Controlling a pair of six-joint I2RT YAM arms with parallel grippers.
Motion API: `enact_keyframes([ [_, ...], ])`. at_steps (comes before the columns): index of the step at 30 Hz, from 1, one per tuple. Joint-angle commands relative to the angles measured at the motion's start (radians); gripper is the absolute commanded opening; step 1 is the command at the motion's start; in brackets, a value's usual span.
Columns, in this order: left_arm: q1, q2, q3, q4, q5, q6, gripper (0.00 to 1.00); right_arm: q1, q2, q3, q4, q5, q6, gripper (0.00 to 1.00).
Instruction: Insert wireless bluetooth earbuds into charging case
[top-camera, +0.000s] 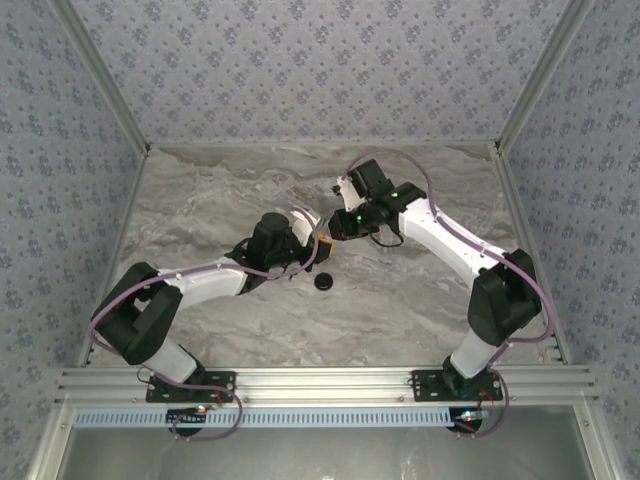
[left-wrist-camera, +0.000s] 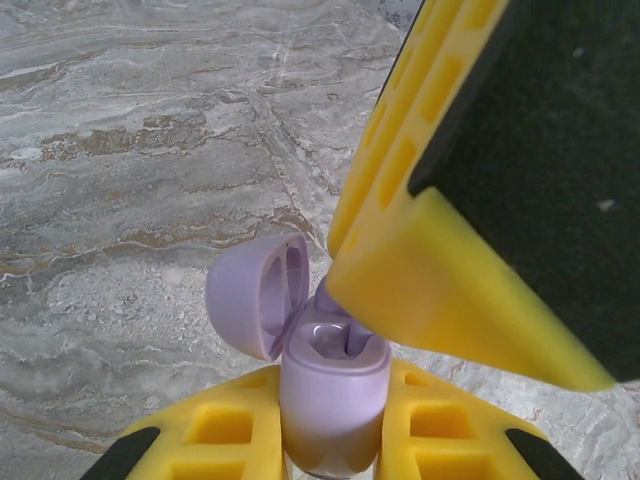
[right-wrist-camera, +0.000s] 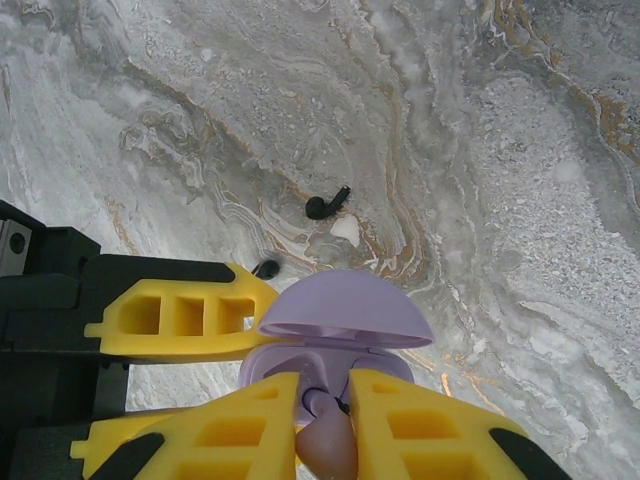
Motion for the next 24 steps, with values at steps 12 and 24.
enact_keyframes([
  [12, -0.005, -0.016, 0.022, 0.083, 0.04, -0.011, 0.18, 0.016, 0.024, 0.05, -0.031, -0.033, -0.002, 0.32],
  [24, -0.005, 0.0, 0.007, 0.134, 0.037, -0.046, 0.18, 0.012, -0.019, 0.064, -0.016, 0.009, 0.016, 0.4],
])
